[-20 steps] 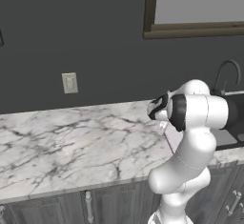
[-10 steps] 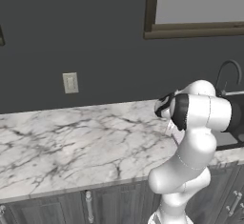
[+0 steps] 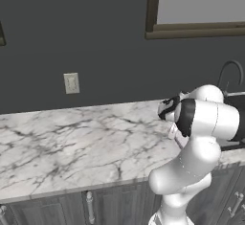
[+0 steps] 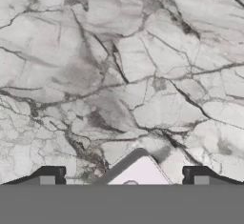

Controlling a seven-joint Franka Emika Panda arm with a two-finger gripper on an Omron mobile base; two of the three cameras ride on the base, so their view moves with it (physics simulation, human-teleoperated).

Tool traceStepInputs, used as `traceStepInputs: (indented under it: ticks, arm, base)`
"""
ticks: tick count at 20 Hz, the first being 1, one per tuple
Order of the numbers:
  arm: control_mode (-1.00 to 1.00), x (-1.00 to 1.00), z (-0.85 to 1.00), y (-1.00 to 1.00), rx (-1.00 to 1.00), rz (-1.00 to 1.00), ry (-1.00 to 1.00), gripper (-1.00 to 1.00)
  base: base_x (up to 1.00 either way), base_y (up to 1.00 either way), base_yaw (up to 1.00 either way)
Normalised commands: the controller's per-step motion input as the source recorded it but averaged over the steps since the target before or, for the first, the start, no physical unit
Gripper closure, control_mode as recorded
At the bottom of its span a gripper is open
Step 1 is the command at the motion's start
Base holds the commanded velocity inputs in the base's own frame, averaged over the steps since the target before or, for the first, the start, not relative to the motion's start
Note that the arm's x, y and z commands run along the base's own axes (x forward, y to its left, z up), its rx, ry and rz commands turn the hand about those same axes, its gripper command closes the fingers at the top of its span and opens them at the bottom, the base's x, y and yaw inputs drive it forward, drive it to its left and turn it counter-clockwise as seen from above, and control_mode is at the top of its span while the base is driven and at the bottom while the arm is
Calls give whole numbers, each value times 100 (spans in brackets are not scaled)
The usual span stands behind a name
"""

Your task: The ice cube tray has been filled with water. Take the tray and place it in the freezer to make ice. Close the freezer door after placing the tray.

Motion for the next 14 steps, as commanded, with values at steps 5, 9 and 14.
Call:
traceStepInputs:
  ticks: [5, 9, 14]
  arm:
    - [-100, -90, -30, -11, 0, 0, 1, -100]
    - [-100, -56, -11, -26, 0, 0, 3, -100]
    - [-100, 3, 4, -26, 0, 0, 0, -100]
  base:
    - [0, 0, 0]
    - [0, 0, 0]
    - [0, 0, 0]
